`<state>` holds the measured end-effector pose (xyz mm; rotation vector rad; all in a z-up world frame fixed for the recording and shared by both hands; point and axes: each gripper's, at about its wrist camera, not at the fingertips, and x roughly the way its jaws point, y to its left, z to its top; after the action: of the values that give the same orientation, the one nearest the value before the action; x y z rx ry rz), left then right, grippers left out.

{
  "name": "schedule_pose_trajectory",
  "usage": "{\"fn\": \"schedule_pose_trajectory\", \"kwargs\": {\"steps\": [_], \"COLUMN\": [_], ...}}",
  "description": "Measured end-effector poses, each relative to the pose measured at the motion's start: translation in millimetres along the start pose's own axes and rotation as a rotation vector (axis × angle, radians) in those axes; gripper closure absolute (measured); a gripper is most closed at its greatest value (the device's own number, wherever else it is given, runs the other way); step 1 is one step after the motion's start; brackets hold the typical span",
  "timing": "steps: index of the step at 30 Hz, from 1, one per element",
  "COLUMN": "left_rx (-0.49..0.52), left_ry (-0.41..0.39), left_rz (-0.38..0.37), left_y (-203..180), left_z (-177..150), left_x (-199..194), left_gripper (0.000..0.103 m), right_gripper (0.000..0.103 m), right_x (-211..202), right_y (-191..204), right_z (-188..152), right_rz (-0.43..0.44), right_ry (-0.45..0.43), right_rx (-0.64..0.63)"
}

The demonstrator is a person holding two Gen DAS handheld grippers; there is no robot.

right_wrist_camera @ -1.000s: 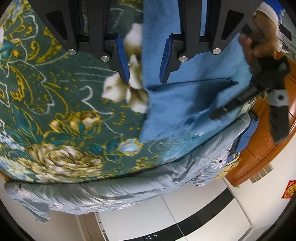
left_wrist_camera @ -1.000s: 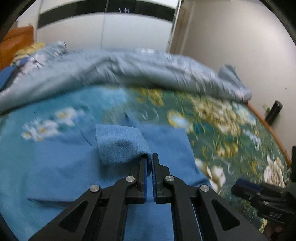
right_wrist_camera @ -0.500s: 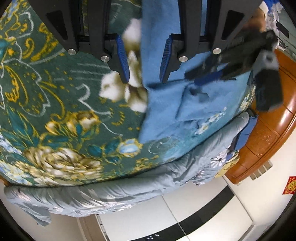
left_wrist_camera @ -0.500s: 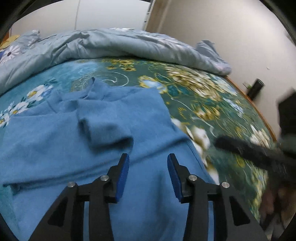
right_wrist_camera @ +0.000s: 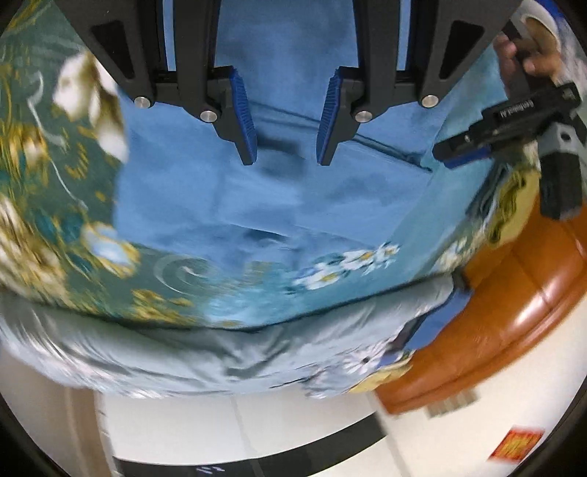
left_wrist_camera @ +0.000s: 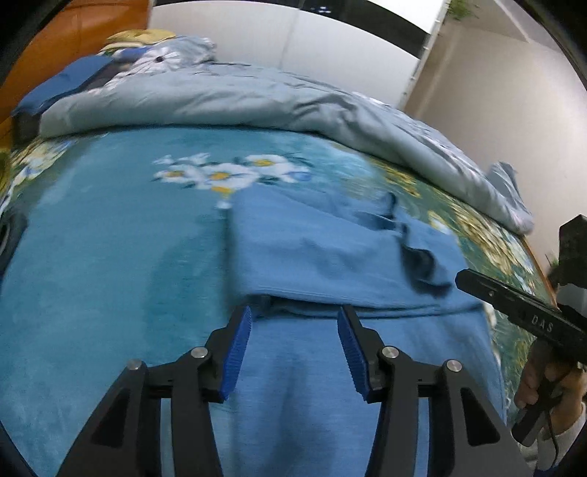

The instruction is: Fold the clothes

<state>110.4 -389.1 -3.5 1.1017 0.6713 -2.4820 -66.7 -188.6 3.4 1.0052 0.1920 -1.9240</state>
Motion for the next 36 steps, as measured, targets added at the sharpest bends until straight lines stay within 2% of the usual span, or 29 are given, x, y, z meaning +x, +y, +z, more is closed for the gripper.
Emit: {"fn": "schedule_pose_trajectory", "kwargs": {"steps": [7, 11, 13, 14, 16, 20, 25, 27, 29, 30, 33, 34, 35, 36], "left_rx": [-0.046, -0.054, -0.054, -0.053, -0.057, -0.081, -0.122, -0.131, -0.135, -0.138, -0.124, -0.116, -0.111, -0.108], "left_ry": [0.04, 0.052, 0.057, 0.058, 0.064, 0.065, 0.07, 0.069, 0.069, 0.069, 0.079, 0.085, 0.086, 0.086], "left_rz": [0.005, -0.001, -0.005, -0.006, -0.006, -0.013, -0.025, -0.031, -0.037, -0.04, -0.045, -0.045, -0.043, -0.041], "left_y": [21.8, 25.1, 26.0, 26.0, 28.1, 35.6, 42.9, 42.1, 39.7, 38.5, 31.9, 29.7, 28.7, 27.9], "left_z": [-8.3, -13.3, -14.0, -14.3, -14.8, -16.5, -16.9, -15.8, -14.6, -14.0, -14.6, -15.1, -15.6, -16.2], "left_x": [8.0, 9.0, 9.9, 10.2, 10.7, 11.9, 15.9, 17.9, 19.8, 20.8, 23.0, 23.6, 23.2, 22.5], "left_gripper": [0.052, 0.052, 0.052, 0.052, 0.052, 0.052, 0.052, 0.052, 0.052, 0.052, 0.052, 0.052, 0.052, 0.052], "right_gripper": [0.066, 0.066, 0.069, 0.071, 0.097, 0.101, 0.101, 0.101, 0.101, 0.097, 0.097, 0.091, 0.083, 0.059], "right_x": [43.0, 56.0, 59.6, 58.5, 51.9, 27.6, -19.4, -26.2, -26.8, -26.7, -15.9, -10.0, -4.1, 1.9], "right_y": [29.9, 27.1, 23.9, 22.2, 16.6, -4.2, -64.9, -87.1, -90.1, -90.0, -62.9, -51.1, -39.2, -27.3], "right_z": [11.7, 9.4, 8.9, 9.2, 11.4, 18.9, 22.8, 17.9, 12.5, 10.4, 15.1, 18.0, 20.8, 23.3], "right_rz": [-0.129, -0.177, -0.199, -0.201, -0.196, -0.173, -0.192, -0.191, -0.173, -0.165, -0.124, -0.12, -0.115, -0.112], "right_ry": [0.086, 0.121, 0.129, 0.127, 0.12, 0.08, -0.029, -0.034, -0.035, -0.036, -0.027, -0.018, -0.009, -0.002], "right_rx": [-0.124, -0.113, -0.098, -0.092, -0.08, -0.017, 0.147, 0.223, 0.24, 0.243, 0.16, 0.123, 0.086, 0.048]}}
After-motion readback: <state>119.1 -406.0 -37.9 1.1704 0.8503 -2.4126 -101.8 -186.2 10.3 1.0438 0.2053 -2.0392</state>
